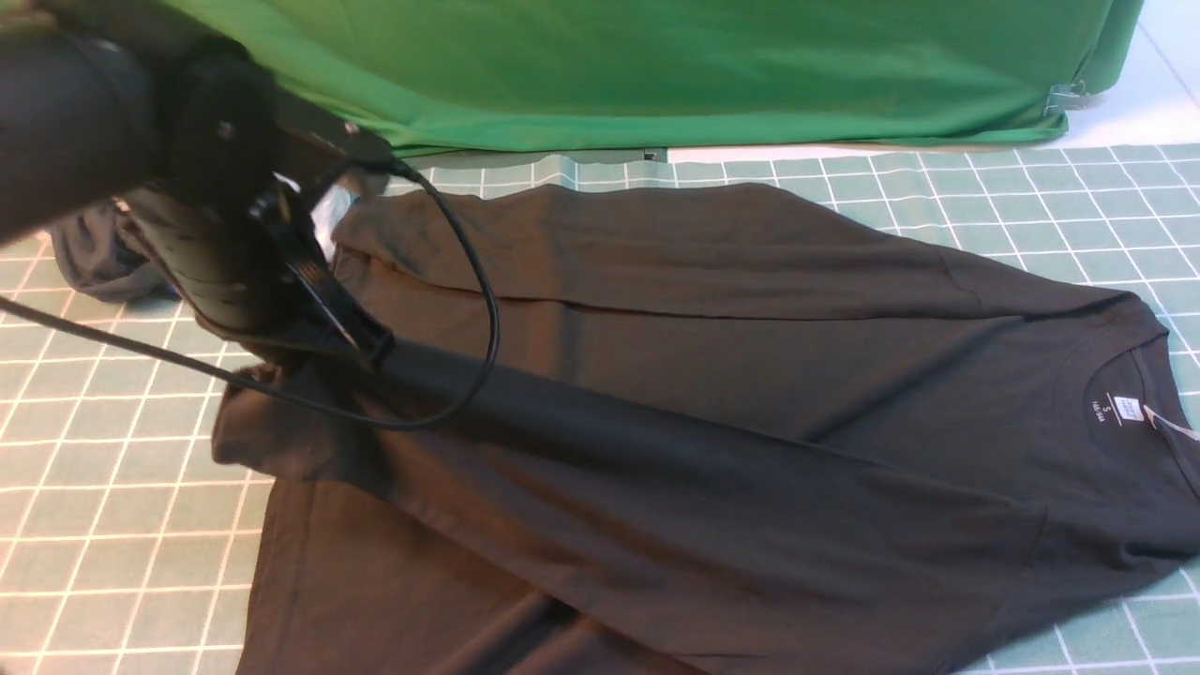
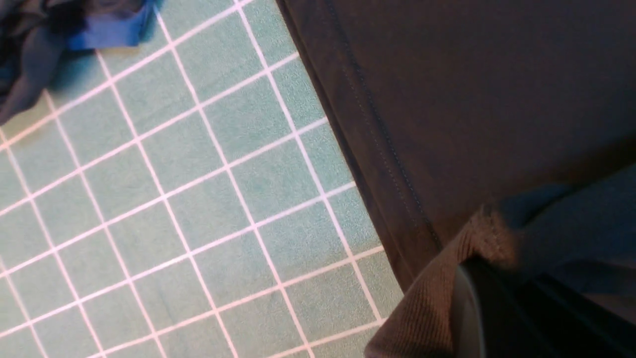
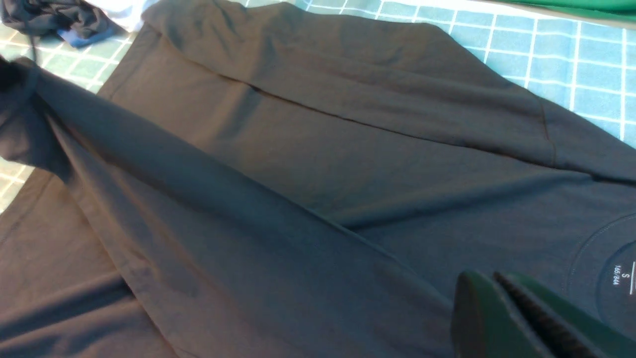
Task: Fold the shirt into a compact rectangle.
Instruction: 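Fold the left side of the black T-shirt inward over its body, then grab the top left corner of the dark shirt with the left gripper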
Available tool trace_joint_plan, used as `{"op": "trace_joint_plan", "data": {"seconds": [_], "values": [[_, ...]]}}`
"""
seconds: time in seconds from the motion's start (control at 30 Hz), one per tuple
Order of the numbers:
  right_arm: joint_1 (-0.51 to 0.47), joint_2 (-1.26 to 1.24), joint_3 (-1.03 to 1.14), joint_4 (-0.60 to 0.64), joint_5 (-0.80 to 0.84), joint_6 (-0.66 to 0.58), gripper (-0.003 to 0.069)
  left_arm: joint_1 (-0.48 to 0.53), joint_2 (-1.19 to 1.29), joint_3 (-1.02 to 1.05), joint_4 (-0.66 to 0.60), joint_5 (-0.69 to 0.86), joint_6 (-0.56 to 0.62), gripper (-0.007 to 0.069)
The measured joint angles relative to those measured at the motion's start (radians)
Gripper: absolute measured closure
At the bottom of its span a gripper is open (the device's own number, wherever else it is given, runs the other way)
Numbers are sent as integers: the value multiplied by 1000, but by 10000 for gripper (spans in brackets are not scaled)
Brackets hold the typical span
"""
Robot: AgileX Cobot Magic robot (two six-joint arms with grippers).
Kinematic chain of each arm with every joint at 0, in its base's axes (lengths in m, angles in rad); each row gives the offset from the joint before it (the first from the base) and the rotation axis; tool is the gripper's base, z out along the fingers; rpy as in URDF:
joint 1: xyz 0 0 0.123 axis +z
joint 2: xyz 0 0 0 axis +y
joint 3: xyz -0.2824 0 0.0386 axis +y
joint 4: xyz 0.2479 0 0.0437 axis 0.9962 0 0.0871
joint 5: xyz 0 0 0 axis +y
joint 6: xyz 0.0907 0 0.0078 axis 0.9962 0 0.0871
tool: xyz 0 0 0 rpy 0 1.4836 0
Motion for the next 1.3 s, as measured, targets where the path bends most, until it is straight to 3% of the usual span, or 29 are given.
{"op": "trace_joint_plan", "data": {"seconds": [0.1,0.33,0.47,0.6,0.73,0.83,0.93,0.97,1.13,1.3], "values": [[0,0,0,0,0,0,624,0,37,0,2,-24,26,594],[0,0,0,0,0,0,617,0,86,-1,105,-160,39,404],[0,0,0,1,0,0,611,0,85,-2,259,-175,-33,274],[0,0,0,1,1,0,610,0,85,-3,342,-179,-102,230],[0,0,0,1,1,0,610,11,98,-54,314,-182,-251,301],[0,0,0,1,1,0,610,53,138,-150,147,-160,-257,414],[0,0,0,1,4,0,610,125,230,-302,-109,-121,-204,576],[0,0,0,1,9,0,610,144,262,-342,-163,-120,-202,594],[0,0,0,1,36,0,610,199,393,-472,-276,-123,-200,601],[0,0,0,1,54,0,610,248,537,-572,-343,-138,-260,476]]}}
